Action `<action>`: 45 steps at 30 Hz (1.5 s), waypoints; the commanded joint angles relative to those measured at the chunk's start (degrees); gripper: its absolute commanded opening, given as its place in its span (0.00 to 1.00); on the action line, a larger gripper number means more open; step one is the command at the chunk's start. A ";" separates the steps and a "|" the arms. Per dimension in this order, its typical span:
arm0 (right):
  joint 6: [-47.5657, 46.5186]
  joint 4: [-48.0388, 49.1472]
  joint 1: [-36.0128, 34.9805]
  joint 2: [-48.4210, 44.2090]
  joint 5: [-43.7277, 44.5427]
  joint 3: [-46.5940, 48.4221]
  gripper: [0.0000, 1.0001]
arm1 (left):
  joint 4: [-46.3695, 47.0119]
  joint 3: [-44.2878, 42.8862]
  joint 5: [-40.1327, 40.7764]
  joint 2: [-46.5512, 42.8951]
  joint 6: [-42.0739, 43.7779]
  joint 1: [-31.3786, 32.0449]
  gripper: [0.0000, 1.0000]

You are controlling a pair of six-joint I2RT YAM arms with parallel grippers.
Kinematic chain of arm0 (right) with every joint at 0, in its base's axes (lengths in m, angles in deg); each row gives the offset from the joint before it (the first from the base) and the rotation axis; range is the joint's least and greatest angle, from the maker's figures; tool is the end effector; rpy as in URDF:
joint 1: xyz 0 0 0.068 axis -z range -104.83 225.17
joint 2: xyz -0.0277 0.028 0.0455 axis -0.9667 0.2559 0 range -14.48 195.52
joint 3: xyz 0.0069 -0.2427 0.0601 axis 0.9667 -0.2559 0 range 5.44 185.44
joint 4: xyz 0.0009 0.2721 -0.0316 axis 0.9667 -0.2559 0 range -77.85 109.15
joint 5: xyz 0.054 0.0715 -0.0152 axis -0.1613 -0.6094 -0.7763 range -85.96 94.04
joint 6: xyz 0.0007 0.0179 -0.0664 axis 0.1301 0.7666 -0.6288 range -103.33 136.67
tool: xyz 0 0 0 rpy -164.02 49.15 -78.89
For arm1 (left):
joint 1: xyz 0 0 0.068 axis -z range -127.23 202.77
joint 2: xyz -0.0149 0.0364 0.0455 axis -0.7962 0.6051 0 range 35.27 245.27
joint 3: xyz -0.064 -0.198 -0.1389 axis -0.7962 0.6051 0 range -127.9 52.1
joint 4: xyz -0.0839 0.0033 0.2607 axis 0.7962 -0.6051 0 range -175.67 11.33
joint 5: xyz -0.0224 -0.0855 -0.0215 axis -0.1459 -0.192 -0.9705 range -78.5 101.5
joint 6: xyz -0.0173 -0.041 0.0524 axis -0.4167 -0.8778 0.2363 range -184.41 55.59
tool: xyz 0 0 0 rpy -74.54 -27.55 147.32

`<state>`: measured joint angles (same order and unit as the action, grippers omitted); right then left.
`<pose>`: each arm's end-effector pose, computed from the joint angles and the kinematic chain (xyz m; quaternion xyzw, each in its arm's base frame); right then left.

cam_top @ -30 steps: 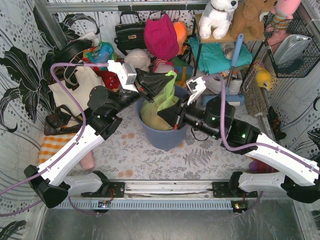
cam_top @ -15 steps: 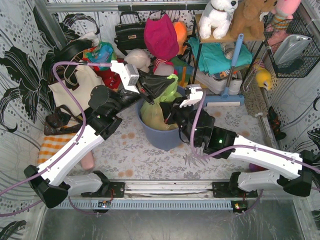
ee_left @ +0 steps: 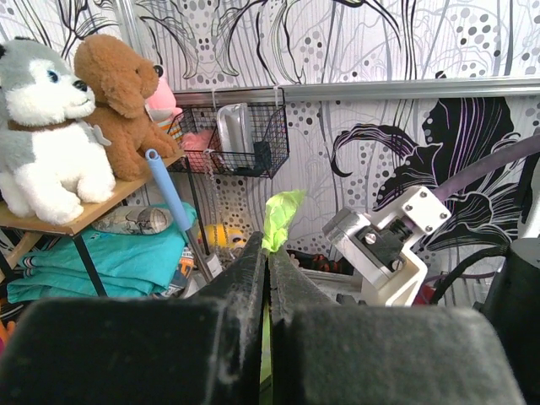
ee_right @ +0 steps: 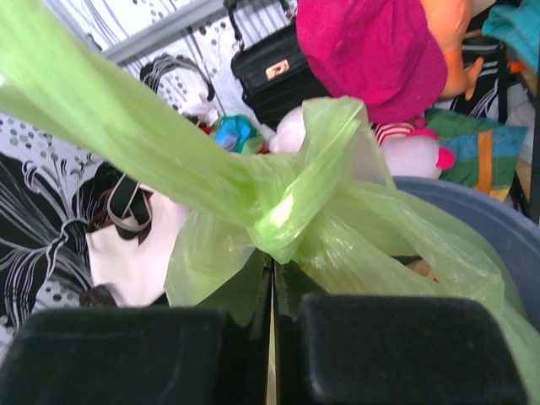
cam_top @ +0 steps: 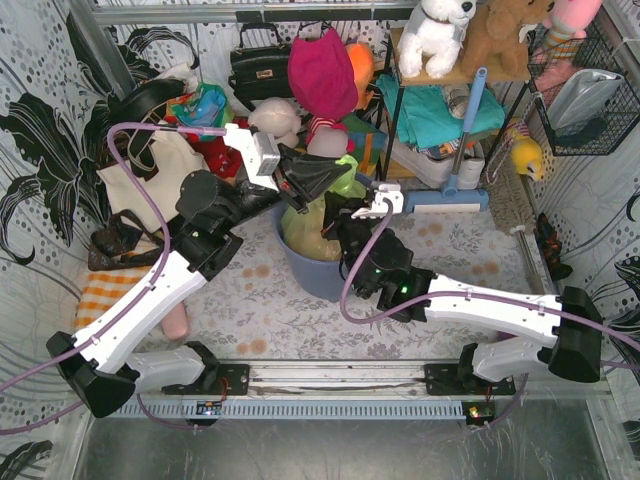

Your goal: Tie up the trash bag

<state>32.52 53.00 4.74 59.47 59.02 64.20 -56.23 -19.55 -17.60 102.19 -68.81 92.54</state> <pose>0.1496 0.2851 0.3686 0.0960 0.6316 0.2964 0.7099 0.2033 -0.2045 0.4720 0.3576 0.4155 -0.4320 0.7162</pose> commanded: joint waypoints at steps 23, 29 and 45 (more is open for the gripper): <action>-14.96 20.94 0.89 0.68 7.32 -2.22 0.00 | -8.27 8.01 24.33 -13.63 2.23 -0.01 0.58; -14.16 18.48 1.41 0.14 7.07 -1.78 0.00 | -12.10 10.64 21.67 -13.39 -1.44 -2.66 0.59; -11.00 12.93 1.76 -0.43 5.80 0.12 0.00 | -13.24 9.42 -8.51 -1.94 -2.63 -13.19 0.64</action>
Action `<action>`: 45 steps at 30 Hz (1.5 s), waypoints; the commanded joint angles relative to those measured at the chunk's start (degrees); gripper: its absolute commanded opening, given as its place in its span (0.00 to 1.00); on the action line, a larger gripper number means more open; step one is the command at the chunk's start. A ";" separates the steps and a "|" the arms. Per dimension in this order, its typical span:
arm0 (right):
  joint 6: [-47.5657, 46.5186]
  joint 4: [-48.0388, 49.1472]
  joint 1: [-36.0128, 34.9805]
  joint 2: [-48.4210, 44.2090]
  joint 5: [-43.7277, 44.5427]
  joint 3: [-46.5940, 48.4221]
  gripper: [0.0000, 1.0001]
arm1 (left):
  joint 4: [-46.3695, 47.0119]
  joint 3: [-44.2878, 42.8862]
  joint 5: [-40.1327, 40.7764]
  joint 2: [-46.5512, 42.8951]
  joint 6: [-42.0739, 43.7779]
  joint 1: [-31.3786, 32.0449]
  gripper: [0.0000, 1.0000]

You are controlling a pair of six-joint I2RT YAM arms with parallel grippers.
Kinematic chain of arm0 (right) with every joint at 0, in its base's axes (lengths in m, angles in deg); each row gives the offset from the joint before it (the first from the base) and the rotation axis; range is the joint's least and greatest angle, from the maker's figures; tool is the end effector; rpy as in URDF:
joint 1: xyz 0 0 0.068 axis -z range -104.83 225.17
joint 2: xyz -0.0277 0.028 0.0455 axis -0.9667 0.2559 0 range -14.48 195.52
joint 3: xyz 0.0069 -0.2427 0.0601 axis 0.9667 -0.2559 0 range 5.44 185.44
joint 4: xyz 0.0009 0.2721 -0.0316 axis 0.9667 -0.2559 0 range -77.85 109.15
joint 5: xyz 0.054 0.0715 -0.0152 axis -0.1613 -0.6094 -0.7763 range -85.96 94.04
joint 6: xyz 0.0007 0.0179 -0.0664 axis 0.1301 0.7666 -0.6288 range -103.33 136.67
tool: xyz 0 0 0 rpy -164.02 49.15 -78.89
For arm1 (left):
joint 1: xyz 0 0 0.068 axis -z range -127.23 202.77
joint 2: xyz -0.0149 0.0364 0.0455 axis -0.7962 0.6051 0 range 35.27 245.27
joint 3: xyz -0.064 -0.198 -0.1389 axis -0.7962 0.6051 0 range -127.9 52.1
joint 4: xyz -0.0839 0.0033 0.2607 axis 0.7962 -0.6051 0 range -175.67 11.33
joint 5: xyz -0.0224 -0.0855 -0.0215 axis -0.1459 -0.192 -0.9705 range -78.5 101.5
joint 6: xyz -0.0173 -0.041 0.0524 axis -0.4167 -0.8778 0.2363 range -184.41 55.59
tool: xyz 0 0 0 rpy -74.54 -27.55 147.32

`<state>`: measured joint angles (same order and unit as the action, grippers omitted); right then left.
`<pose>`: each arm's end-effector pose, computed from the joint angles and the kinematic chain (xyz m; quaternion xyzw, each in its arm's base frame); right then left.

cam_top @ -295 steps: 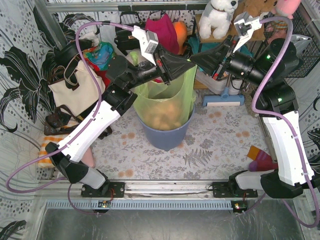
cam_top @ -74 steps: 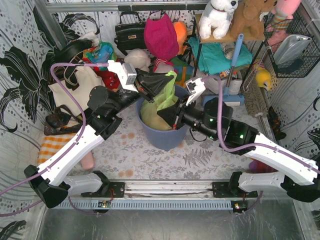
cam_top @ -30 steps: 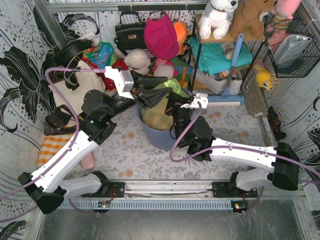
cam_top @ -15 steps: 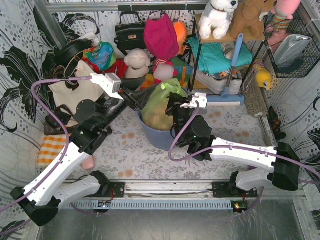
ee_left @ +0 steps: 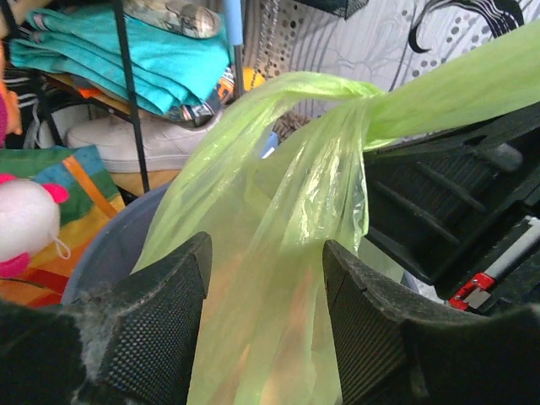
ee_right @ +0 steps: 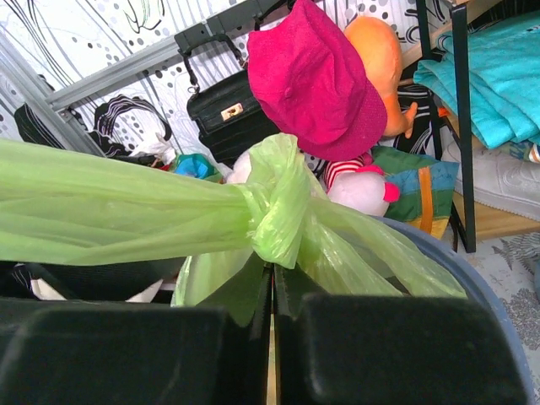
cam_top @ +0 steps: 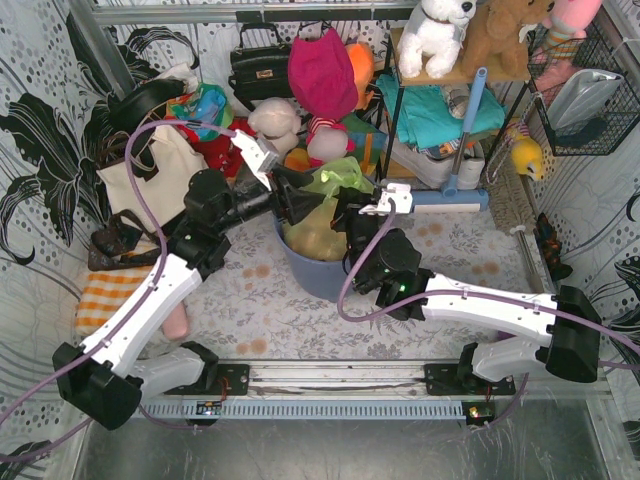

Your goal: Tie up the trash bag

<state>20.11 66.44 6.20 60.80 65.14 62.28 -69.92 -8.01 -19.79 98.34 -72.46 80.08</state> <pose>0.1570 0.2730 0.3699 0.1309 0.6052 0.2293 0.7510 0.2470 -0.1601 0.3869 0.3053 0.6030 -0.3893 0.6258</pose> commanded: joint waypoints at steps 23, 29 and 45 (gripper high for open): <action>14.31 -6.46 6.83 -0.66 -12.36 1.34 0.00 | -5.04 2.21 -15.27 -3.06 -0.35 -0.53 0.06; 11.57 -0.74 7.55 -1.55 -13.64 -1.23 0.00 | -6.16 2.65 -18.67 -1.19 -1.36 2.28 0.08; 13.49 -2.31 7.55 -4.65 -13.22 -4.32 0.00 | -13.66 -7.78 8.28 -3.68 9.89 3.47 0.49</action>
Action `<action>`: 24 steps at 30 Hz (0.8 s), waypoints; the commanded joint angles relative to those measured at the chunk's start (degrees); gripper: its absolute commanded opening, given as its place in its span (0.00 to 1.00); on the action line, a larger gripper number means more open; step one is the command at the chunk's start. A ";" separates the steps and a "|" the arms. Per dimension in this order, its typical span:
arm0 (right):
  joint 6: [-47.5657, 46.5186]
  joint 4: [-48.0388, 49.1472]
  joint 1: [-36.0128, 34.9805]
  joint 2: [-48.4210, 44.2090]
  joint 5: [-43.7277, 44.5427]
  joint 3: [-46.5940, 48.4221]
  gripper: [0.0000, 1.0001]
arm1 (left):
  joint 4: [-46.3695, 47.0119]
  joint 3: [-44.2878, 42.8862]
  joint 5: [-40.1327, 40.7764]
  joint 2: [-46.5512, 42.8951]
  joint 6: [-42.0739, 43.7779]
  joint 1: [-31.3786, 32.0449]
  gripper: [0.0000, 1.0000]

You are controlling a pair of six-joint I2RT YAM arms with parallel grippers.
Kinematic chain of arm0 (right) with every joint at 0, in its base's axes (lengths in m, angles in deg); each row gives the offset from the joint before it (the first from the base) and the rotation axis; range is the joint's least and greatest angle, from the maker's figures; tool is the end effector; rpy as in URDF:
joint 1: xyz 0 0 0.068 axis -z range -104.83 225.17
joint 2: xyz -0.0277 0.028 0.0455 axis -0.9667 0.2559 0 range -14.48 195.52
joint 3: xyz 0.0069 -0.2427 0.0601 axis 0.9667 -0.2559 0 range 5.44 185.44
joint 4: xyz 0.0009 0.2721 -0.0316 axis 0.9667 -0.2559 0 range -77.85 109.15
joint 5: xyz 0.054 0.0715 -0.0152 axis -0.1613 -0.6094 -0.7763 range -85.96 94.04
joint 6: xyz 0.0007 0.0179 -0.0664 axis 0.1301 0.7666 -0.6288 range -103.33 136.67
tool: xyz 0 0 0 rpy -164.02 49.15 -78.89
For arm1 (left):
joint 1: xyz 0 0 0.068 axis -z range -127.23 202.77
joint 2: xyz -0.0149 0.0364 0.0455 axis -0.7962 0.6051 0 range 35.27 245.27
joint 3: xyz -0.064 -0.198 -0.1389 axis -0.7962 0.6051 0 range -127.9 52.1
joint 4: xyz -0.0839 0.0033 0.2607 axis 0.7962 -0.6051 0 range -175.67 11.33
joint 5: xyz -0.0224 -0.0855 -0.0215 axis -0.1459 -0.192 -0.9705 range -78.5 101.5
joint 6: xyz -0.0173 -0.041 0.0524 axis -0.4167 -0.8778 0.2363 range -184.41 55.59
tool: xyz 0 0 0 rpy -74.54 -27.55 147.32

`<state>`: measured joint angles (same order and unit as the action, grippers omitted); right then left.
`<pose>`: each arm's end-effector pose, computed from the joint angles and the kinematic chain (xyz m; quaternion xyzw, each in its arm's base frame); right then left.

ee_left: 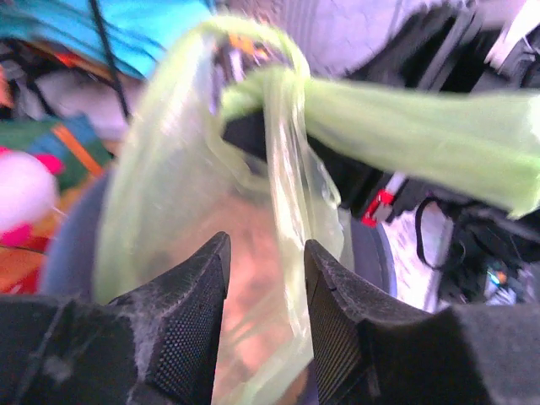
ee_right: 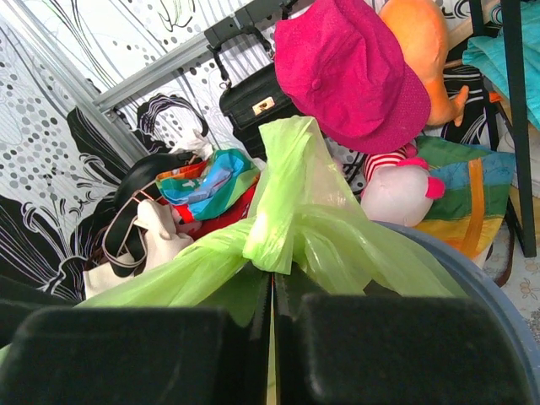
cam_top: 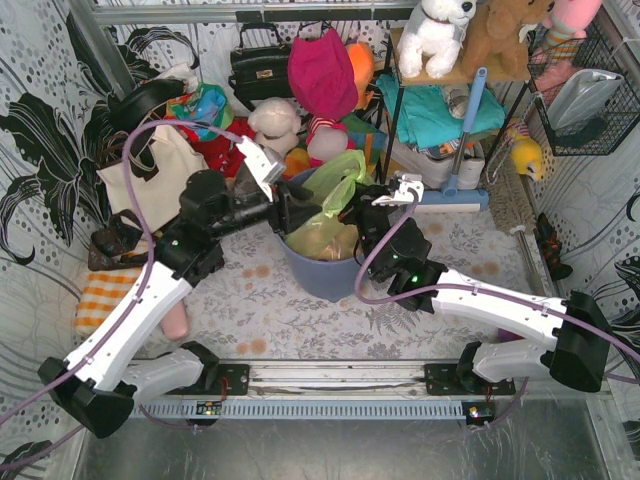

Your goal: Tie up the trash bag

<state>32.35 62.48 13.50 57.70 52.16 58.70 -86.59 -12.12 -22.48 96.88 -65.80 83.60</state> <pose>0.1841 0.2544 0.3613 0.1222 0.5892 0.3073 0.7372 0.2249 -0.1704 0.3858 0.3700 0.6336 -0.3863 0.5590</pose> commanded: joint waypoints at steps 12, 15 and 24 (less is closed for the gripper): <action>1.50 0.53 0.24 -2.82 0.46 -1.14 0.00 | 7.03 -10.76 10.82 9.95 5.32 -3.20 0.61; 1.48 0.26 0.24 -3.06 0.44 -0.98 0.00 | 6.98 -12.71 5.79 13.80 5.54 -4.46 0.64; 1.92 0.21 0.25 -2.69 0.75 -1.07 0.00 | 6.84 -16.25 -1.46 20.12 6.26 -4.99 0.41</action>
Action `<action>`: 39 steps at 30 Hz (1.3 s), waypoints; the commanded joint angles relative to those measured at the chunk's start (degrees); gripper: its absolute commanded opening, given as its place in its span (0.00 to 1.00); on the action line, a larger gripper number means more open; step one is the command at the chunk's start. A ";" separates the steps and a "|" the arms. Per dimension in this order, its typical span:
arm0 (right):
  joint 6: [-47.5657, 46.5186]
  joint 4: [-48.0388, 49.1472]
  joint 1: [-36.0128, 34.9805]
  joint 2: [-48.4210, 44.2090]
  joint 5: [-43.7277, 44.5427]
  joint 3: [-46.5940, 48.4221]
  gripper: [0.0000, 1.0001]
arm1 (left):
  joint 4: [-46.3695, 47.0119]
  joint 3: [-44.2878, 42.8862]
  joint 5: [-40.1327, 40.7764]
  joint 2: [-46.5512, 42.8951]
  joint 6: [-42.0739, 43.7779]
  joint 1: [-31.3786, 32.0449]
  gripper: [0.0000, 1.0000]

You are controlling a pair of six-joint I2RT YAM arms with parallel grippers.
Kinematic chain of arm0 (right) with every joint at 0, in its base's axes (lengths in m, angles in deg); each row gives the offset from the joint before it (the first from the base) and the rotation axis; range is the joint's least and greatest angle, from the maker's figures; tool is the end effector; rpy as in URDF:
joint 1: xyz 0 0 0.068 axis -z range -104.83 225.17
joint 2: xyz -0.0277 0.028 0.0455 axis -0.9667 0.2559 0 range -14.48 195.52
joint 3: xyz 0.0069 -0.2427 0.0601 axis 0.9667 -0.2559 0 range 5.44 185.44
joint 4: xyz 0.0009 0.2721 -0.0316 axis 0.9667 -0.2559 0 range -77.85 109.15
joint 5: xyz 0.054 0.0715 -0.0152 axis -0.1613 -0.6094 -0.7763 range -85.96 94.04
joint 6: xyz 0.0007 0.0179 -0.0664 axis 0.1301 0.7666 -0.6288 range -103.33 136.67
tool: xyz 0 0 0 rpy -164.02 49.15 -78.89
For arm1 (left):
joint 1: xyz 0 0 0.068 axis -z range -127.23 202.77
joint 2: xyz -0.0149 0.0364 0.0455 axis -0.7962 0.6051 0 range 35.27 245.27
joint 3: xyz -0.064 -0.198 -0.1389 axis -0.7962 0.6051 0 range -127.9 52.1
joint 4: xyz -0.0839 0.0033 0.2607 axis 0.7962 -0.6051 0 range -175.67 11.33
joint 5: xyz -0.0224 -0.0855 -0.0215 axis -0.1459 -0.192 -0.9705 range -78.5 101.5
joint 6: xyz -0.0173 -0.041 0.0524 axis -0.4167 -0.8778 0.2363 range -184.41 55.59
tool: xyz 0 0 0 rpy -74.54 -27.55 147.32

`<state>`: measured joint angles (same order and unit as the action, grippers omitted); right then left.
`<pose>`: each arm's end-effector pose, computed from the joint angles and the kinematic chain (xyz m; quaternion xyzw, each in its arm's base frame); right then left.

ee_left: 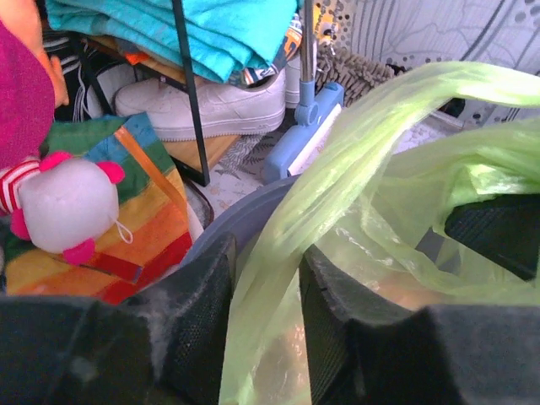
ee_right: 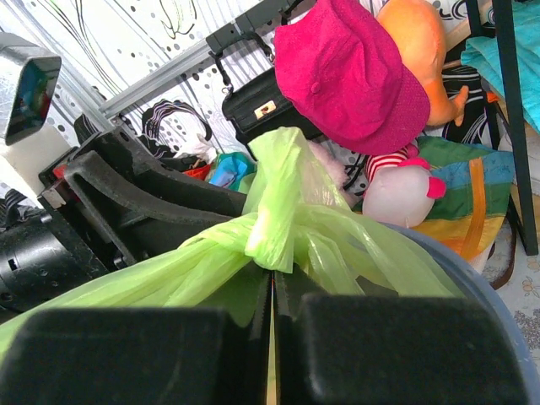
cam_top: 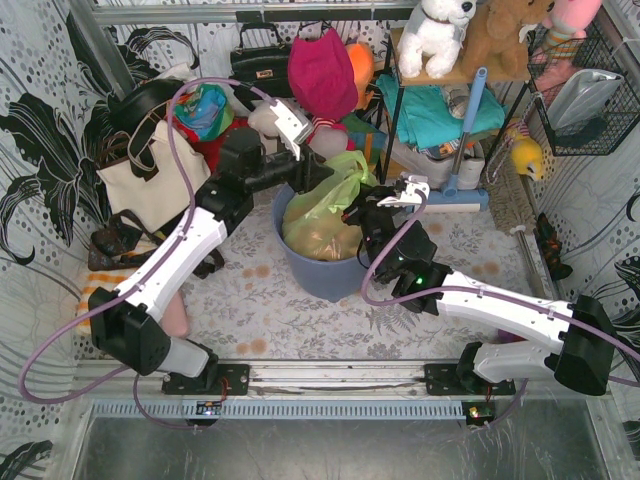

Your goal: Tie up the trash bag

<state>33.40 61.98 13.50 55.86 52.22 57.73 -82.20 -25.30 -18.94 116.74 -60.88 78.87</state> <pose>0.1807 0.2480 0.3634 0.1297 0.5861 0.3156 0.7349 0.3172 -0.1868 0.3769 0.3529 0.6576 -0.3181 0.5847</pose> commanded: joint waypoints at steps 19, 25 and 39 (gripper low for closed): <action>-3.02 12.64 2.06 5.82 -4.90 1.52 0.00 | -3.98 10.48 -7.71 -16.34 -2.63 -0.03 0.05; -7.50 23.25 2.41 8.35 -10.77 1.49 0.00 | -6.86 11.90 -7.67 -17.14 -2.77 2.53 0.05; -16.00 36.98 3.34 12.75 -11.83 2.74 0.00 | -10.05 14.37 -9.05 -19.83 -1.27 6.49 0.06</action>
<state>20.44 90.85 16.12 67.84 41.27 57.93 -92.50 -11.71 -25.62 99.50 -62.87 84.89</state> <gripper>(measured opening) 0.002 0.057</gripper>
